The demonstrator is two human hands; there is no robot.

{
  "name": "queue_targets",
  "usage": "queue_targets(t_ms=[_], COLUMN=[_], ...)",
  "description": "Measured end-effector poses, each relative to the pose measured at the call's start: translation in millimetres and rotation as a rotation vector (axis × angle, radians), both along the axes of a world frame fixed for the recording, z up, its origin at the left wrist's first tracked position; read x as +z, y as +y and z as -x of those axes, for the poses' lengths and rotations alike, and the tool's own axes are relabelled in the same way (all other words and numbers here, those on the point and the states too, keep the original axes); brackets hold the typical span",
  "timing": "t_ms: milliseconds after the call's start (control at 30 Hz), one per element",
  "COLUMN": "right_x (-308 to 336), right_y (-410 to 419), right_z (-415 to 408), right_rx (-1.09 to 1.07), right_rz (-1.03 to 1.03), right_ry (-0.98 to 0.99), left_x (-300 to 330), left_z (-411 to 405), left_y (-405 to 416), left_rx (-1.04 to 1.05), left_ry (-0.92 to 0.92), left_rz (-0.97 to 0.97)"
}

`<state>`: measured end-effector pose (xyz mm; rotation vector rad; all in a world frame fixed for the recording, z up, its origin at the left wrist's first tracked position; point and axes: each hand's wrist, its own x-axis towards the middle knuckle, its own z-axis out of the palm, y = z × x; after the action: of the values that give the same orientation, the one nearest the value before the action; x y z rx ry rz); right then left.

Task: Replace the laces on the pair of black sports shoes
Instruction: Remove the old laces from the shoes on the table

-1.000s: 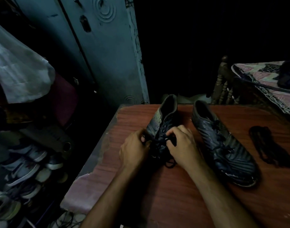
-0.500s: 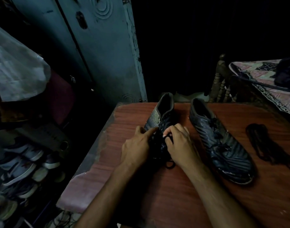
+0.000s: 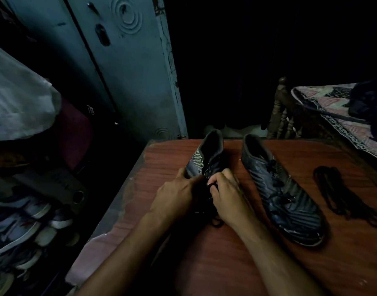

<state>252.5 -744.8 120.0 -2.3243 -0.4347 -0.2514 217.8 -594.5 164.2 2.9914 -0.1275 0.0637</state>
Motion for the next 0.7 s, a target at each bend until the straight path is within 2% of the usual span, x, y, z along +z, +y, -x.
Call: queue_targets(t_ms=[133,200,333,533,700], right_x=[2,2,3,3,4], right_y=[-1,-3,-3,-5,-7], right_z=[1,1,-1,-7,-8], right_rx=[0.001,-0.004,-0.052,-0.211,-0.214], right_rz=[-0.027,-0.068,-0.169,-0.359,-0.405], right_ry=[0.007,0.008,-0.032,-0.215,-0.162], left_x=[10,11,0,-21,-38], left_z=[-14,-16,-10,0,3], left_y=[1,3,6,0,-4], left_rx=[-0.070,-0.082,-0.040,0.200,0.252], left_ry=[0.044,0.029,-0.069,-0.298,-0.533], left_rz=[-0.109,-0.087,0.105,0.317,0.605])
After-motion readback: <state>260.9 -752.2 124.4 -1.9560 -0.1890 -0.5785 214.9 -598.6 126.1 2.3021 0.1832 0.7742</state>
